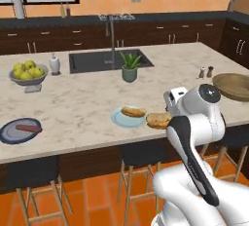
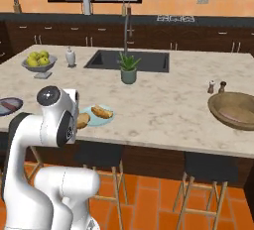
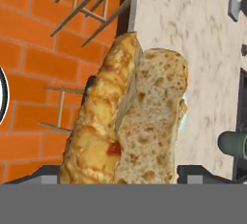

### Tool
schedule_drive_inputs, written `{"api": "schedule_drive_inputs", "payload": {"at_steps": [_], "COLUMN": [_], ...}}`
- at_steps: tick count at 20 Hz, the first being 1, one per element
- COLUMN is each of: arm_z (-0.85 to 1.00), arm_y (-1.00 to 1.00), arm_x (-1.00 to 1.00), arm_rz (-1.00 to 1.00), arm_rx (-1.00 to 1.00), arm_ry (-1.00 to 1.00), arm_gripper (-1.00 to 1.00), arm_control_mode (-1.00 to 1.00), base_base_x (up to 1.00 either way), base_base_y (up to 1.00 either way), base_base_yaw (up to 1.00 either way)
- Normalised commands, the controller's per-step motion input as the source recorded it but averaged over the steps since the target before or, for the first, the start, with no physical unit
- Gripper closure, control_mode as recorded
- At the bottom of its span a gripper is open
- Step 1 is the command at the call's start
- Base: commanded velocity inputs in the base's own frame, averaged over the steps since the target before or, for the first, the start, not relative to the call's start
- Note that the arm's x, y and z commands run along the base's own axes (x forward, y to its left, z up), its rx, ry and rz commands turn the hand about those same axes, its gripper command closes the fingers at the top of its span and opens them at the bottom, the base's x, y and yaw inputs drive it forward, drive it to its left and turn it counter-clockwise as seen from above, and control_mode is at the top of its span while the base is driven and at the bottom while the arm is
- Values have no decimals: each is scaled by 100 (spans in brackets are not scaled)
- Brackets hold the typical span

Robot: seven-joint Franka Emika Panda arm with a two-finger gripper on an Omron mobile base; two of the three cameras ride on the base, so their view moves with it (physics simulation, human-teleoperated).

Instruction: Place one bun and one sausage from the bowl on each plate.

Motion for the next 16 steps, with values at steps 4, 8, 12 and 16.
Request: {"api": "schedule_drive_inputs", "payload": {"at_steps": [4,8,12,16], "arm_z": [0,0,0,29], "arm_y": [0,0,0,64], "arm_x": [0,0,0,26], "arm_rz": [0,0,0,-1], "arm_rx": [0,0,0,-5], "arm_ry": [0,0,0,-5], "arm_gripper": [100,100,100,100], "arm_control_mode": [100,100,100,-100], "base_base_x": [0,1,13,4], "base_base_y": [100,100,100,25], "base_base_yaw": [1,0,-5,-1]}}
